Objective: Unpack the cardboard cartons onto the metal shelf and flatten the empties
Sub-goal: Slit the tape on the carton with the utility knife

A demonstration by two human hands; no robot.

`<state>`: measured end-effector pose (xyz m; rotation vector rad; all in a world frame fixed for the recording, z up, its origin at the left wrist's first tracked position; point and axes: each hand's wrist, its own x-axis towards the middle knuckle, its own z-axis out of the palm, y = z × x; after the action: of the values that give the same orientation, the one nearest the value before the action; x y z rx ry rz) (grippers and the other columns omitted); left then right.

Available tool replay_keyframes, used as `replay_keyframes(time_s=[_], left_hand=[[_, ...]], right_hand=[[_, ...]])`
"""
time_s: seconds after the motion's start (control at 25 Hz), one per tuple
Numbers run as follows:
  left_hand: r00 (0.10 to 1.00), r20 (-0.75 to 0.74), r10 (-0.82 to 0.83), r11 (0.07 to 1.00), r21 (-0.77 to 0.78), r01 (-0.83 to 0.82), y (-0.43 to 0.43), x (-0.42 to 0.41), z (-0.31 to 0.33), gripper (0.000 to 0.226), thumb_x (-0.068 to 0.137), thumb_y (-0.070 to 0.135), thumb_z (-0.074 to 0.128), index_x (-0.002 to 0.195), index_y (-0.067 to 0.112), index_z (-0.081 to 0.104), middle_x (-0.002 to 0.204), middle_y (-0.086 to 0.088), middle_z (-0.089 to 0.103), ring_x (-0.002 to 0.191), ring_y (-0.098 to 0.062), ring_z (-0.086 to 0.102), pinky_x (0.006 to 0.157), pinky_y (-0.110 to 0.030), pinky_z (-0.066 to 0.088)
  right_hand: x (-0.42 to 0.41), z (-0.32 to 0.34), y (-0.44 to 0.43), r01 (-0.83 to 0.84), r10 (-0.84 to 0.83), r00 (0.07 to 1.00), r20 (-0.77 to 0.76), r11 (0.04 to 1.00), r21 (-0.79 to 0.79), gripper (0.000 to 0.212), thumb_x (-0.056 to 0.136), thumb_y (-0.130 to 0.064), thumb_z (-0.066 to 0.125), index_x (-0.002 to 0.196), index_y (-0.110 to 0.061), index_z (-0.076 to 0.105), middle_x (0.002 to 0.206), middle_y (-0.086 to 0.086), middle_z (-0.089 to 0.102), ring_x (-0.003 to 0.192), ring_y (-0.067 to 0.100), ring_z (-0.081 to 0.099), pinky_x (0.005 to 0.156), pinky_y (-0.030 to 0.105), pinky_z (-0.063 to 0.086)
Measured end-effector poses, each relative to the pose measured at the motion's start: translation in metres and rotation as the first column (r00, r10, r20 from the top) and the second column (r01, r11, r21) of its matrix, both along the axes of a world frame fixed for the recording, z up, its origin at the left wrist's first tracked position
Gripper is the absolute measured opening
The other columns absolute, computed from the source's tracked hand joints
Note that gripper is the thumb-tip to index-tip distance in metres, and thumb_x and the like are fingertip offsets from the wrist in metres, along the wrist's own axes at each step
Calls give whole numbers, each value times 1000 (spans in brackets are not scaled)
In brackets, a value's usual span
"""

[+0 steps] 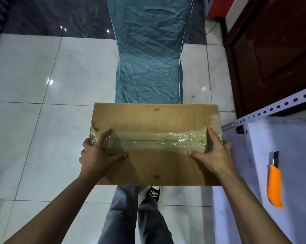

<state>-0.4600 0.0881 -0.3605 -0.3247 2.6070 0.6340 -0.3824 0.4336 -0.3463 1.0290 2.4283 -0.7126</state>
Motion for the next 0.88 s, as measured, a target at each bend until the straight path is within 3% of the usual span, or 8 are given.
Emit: replay_keyframes(time_s=[0.32,0.52,0.88], left_hand=[[998,-62,19,1000,17,-18,13,-22,82,104,53,62,90,141,56,36,147,-16,31,126,-46,42,109,-53,33],[990,-130,51,998,54,-44,18,-41,124,102,53,59,91,139,55,37,141,-14,35,122,-45,44,107,-52,35],[982,-182,58,998,46,-50,18,-103,145,101,50,61,91,138,53,40,140,-16,37,123,-46,44,109,-53,33]], right_hand=[[-16,68,9,0,1,996,-87,1000,16,113,65,-76,75,157,-49,15,152,26,29,139,46,34,115,57,26],[-40,102,14,-2,6,987,-161,1000,24,109,64,-79,73,155,-50,21,145,24,40,135,43,41,113,53,31],[-103,118,18,5,2,979,-202,999,36,104,65,-82,70,153,-51,26,146,19,42,134,42,42,112,51,33]])
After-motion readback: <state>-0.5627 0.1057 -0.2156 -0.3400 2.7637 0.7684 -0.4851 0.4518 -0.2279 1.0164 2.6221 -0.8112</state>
